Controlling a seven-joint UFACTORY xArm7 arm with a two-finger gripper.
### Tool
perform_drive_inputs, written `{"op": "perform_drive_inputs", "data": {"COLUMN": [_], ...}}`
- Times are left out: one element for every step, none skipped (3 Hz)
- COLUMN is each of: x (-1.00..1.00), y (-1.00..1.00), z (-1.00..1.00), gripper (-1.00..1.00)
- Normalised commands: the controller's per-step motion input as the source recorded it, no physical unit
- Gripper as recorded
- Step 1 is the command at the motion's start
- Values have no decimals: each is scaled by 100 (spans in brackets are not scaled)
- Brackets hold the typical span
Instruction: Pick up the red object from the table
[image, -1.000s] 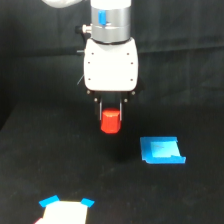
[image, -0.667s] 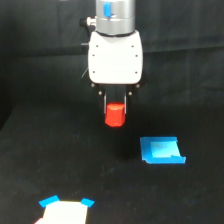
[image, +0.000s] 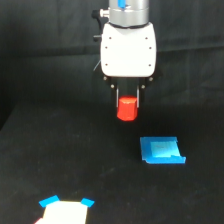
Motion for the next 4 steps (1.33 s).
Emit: {"op": "perform_drive_inputs", "data": {"x": [-9, -8, 34, 11], "y": [-57, -42, -57, -52], "z": [39, 0, -42, -17], "gripper": [-91, -67, -100, -100]}}
